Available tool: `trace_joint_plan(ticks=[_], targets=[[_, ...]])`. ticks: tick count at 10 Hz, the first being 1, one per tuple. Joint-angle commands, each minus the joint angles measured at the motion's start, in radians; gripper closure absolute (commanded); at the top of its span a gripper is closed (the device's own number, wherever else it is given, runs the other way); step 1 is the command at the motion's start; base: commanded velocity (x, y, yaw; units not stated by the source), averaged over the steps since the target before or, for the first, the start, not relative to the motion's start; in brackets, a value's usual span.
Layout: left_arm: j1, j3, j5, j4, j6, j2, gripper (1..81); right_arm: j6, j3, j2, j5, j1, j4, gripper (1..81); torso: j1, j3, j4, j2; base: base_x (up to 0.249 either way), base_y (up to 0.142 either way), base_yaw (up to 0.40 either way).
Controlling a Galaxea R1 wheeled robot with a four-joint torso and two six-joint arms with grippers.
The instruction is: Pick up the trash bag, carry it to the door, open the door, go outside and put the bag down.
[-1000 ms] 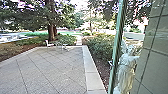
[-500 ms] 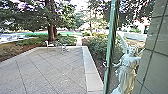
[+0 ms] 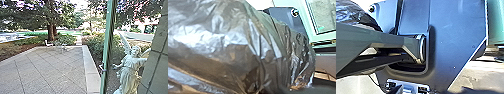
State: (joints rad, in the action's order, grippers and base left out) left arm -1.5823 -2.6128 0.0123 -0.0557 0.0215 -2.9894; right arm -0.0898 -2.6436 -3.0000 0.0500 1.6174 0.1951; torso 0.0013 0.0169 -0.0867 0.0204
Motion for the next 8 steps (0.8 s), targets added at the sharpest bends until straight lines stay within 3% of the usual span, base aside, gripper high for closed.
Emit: trace_joint_plan(ticks=[1,8], targets=[[0.049,0.007,-0.052,0.002,0.000,-0.002,81.1,0.002,0.004,0.002,0.053,-0.047,-0.002,1.0,0.000,0.000,0.000,0.000,0.112,0.000,0.000],[0.049,0.008,-0.052,0.005,0.000,-0.002,81.1,0.002,0.004,0.000,0.053,-0.046,-0.002,1.0,0.000,0.000,0.000,0.000,0.112,0.000,0.000]])
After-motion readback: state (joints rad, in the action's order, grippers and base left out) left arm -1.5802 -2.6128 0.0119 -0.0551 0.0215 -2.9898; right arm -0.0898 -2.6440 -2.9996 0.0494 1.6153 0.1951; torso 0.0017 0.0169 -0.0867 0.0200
